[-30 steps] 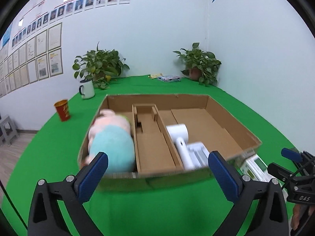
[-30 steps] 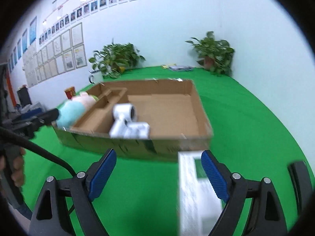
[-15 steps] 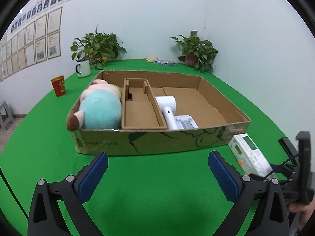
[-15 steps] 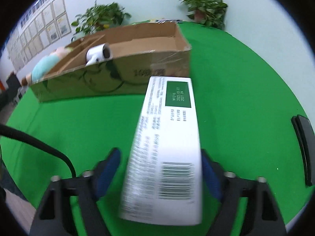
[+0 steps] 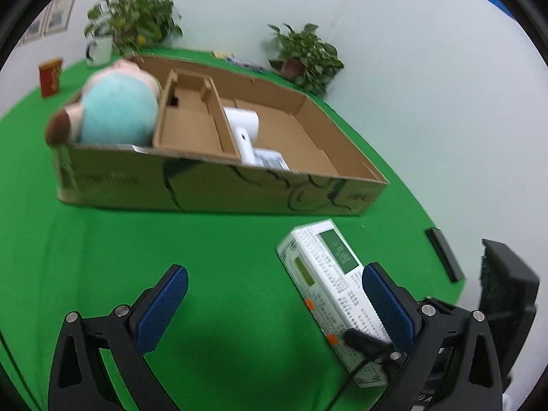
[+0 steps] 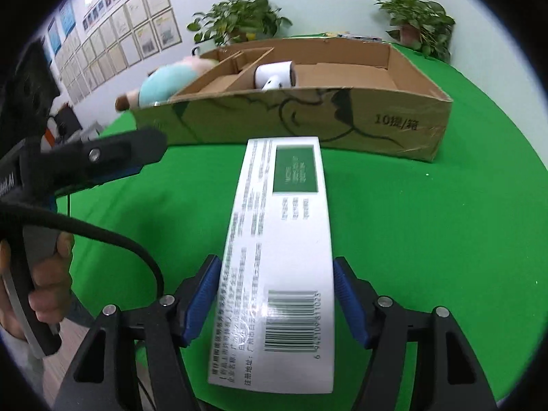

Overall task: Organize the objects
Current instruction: 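Grasp the white medicine box with the right tool and lift it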

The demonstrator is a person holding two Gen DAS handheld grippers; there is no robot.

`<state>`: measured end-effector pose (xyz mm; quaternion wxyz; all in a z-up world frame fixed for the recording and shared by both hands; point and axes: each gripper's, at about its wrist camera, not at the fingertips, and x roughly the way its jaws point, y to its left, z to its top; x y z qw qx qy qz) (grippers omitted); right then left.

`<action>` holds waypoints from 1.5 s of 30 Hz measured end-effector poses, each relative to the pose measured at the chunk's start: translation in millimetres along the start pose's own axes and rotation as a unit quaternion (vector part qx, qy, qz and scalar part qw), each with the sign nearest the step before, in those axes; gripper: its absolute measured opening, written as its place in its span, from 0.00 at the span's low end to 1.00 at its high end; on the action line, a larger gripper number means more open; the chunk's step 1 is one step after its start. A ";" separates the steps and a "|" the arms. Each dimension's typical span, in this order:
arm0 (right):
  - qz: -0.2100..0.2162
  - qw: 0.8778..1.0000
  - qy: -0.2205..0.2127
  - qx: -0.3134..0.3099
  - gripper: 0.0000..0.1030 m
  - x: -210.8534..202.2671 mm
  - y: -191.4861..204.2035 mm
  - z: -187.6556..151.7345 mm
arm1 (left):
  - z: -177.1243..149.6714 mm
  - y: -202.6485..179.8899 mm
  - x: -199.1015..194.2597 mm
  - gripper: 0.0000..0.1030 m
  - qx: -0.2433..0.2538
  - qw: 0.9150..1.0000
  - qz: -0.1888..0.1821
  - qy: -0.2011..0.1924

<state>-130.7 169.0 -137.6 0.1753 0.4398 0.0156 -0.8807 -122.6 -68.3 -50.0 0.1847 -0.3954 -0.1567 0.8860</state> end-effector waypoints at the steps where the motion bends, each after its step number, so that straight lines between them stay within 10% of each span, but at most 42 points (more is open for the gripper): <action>1: 0.007 1.000 0.004 -0.004 0.68 -0.7 1.9 -2.4 | -1.4 1.5 3.5 0.99 -0.004 1.000 -0.011 0.008; 11: 0.010 0.999 0.036 -0.029 0.66 9.0 23.2 -7.3 | -17.6 17.2 42.6 0.96 -0.084 0.986 -0.129 0.072; 19: 0.137 0.987 0.050 0.070 0.65 4.0 17.3 -14.9 | -27.0 22.2 54.2 0.63 -0.106 0.977 -0.163 0.088; 22: 0.114 0.991 0.044 0.050 0.65 0.2 26.8 -15.6 | -28.3 22.0 57.6 0.43 -0.097 0.981 -0.140 0.090; 45: 0.047 0.996 -0.080 0.013 0.61 -59.7 37.5 33.1 | 46.4 -30.7 7.9 0.37 -0.024 0.984 -0.174 0.003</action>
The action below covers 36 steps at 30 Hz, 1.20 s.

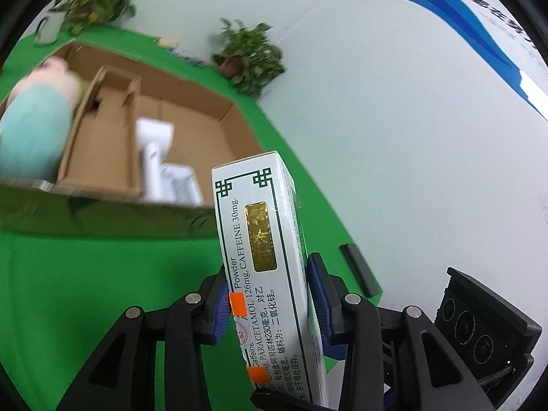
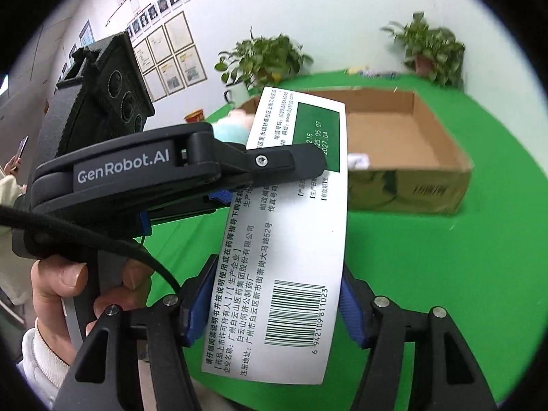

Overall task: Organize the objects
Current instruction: 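Grasp the white medicine box with the right tool and lift it, then carry the medicine box over the box with the right tool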

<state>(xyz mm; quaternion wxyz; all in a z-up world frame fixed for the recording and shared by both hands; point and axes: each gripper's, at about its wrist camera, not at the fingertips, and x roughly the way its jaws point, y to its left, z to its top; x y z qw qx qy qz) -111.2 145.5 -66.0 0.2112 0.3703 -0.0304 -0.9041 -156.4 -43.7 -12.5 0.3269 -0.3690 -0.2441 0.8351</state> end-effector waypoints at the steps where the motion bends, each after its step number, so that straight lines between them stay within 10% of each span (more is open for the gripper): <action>1: -0.006 1.000 -0.004 -0.002 0.61 -3.2 -1.0 3.5 | 3.5 -5.2 -0.1 0.36 0.004 1.000 -0.005 -0.003; 17: -0.079 0.994 -0.068 -0.029 0.60 -25.8 2.7 44.6 | 53.0 -87.9 -13.5 0.36 0.074 0.995 -0.057 -0.035; 36: -0.098 0.991 -0.084 -0.045 0.60 -16.3 -16.5 70.2 | 87.5 -101.1 -26.6 0.36 0.089 0.992 -0.071 -0.047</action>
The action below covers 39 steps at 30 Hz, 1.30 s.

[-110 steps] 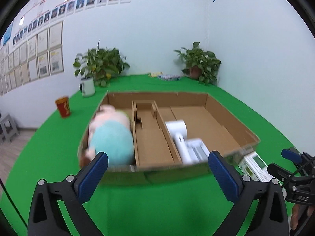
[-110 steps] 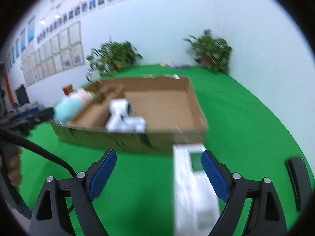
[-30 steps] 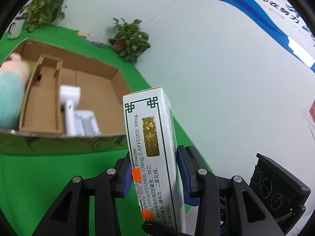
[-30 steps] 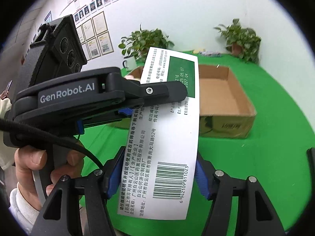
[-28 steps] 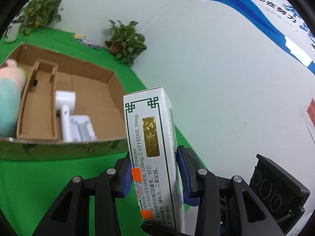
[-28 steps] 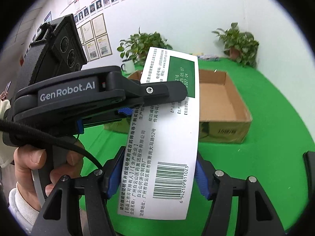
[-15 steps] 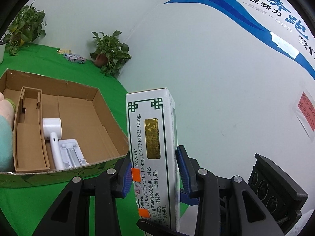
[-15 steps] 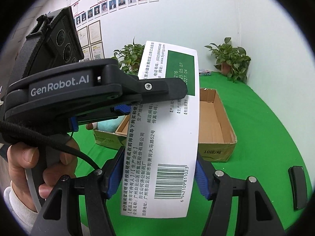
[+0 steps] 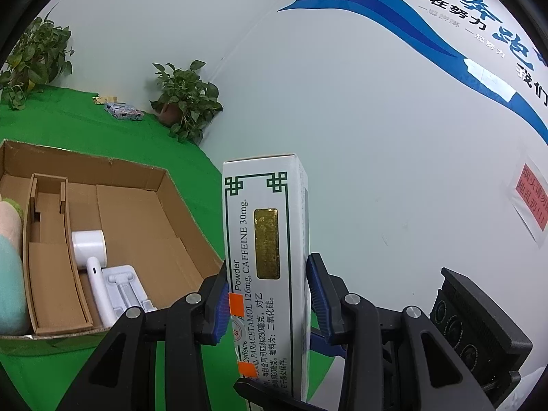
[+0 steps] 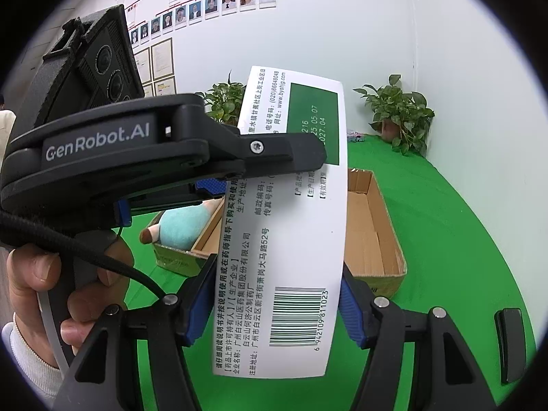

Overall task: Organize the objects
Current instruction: 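Carry the medicine box over the box with the right tool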

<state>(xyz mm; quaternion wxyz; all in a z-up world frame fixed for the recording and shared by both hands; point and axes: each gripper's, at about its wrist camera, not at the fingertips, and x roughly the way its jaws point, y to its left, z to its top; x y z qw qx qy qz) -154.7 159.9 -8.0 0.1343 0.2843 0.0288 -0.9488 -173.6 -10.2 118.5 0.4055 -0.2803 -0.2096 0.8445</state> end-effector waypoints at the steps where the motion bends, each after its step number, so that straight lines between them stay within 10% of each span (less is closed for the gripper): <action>1: 0.000 1.000 0.000 0.000 0.60 3.7 -0.8 3.3 | 3.0 0.4 0.7 0.36 0.000 1.000 0.000 0.000; 19: 0.048 0.997 0.064 0.023 0.60 81.9 -46.2 93.1 | 120.5 46.2 69.0 0.36 -0.050 0.998 0.038 0.031; 39: 0.095 0.959 0.248 0.099 0.60 222.3 -108.5 15.7 | 39.2 214.1 212.2 0.38 -0.197 0.961 0.087 0.175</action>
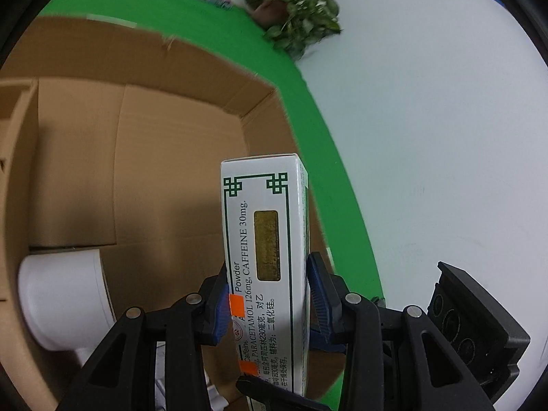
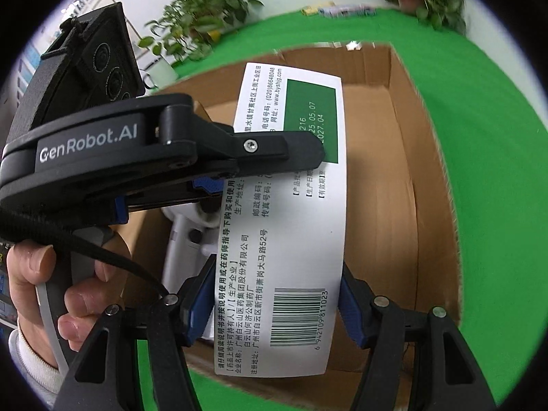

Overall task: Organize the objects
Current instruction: 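Carry the medicine box over the box with the right tool, then lower the medicine box onto the phone stand and open the right tool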

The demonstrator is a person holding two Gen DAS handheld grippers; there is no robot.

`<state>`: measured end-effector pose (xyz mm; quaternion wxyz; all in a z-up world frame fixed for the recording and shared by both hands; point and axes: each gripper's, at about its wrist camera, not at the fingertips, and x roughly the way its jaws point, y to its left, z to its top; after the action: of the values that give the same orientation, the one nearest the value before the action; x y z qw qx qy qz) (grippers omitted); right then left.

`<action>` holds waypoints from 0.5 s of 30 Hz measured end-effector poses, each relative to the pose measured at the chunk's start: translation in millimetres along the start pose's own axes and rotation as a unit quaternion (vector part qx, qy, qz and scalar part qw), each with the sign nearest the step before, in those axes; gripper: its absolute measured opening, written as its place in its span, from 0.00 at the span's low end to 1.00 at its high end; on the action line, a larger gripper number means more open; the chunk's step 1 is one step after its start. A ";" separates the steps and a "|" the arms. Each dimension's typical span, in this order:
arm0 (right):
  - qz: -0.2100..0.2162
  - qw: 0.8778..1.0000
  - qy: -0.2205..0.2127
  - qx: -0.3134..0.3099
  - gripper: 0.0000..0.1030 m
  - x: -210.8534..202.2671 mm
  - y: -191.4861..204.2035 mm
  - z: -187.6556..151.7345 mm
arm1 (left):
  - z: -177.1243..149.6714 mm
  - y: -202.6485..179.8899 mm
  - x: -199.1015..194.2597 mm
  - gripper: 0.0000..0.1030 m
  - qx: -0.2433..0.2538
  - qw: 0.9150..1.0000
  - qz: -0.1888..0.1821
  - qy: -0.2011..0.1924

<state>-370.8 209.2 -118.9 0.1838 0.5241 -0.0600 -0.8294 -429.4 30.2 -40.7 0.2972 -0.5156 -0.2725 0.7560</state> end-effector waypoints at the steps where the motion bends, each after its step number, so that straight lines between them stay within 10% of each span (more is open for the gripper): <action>1: -0.006 1.000 0.006 -0.001 0.60 4.0 -1.8 -1.0 | -0.1 4.4 4.9 0.40 -0.005 1.000 0.005 0.006; 7: -0.042 0.999 0.018 -0.003 0.60 11.2 -3.6 -3.4 | 1.2 8.3 5.8 0.50 -0.004 0.999 0.029 0.021; 15: -0.045 0.997 0.057 -0.003 0.62 21.0 -0.1 -10.4 | -26.2 0.8 -73.6 0.58 0.040 0.991 0.099 -0.078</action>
<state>-369.6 202.5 -141.3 0.1507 0.5720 -0.0232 -0.8060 -383.4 -21.3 -4.2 0.2194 -0.4668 -0.2119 0.8301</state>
